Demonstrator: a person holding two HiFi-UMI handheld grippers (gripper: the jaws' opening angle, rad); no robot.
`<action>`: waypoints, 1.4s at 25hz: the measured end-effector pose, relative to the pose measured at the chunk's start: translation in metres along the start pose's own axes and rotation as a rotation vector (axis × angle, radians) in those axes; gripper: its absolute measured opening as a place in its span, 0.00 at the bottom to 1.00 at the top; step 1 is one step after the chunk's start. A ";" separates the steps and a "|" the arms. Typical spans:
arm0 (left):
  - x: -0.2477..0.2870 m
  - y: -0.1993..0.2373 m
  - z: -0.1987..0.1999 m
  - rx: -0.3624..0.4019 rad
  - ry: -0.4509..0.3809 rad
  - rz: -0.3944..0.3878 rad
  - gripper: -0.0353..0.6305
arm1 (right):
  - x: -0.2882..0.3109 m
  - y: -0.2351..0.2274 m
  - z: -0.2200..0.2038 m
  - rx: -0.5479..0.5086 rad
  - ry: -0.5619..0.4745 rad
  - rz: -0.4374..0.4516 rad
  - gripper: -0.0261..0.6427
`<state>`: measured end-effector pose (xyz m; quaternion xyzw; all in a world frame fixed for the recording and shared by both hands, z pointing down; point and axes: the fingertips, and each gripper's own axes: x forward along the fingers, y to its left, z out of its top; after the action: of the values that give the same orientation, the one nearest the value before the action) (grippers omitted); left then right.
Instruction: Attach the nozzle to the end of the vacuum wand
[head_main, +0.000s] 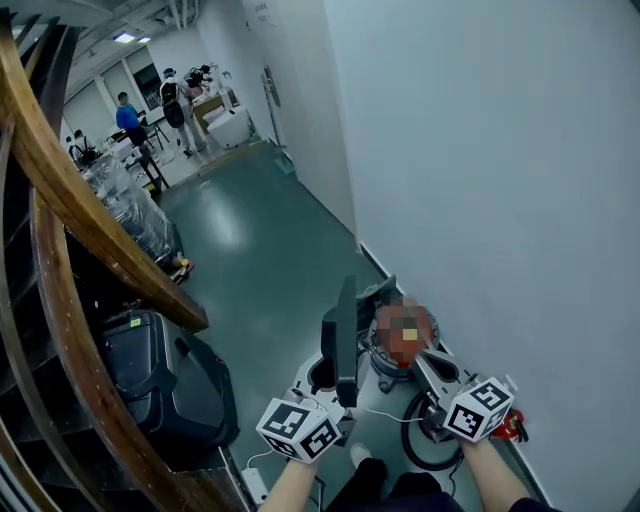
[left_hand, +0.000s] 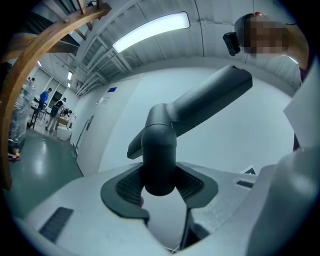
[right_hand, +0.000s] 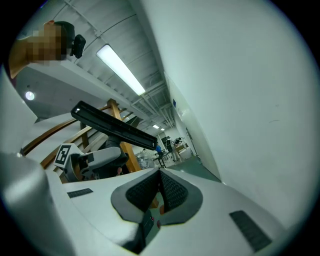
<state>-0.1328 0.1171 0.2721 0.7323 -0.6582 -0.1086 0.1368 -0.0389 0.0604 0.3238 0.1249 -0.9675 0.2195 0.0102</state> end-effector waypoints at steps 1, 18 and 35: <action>0.003 0.007 0.001 -0.003 0.002 -0.008 0.32 | 0.006 -0.002 0.000 -0.002 0.000 -0.010 0.06; 0.106 0.096 -0.017 -0.068 0.064 -0.088 0.32 | 0.081 -0.095 -0.008 0.026 0.037 -0.146 0.06; 0.246 0.160 -0.048 -0.120 0.099 -0.129 0.32 | 0.142 -0.225 -0.011 0.024 0.096 -0.211 0.06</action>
<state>-0.2389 -0.1404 0.3775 0.7683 -0.5943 -0.1200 0.2053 -0.1213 -0.1649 0.4392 0.2154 -0.9447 0.2345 0.0780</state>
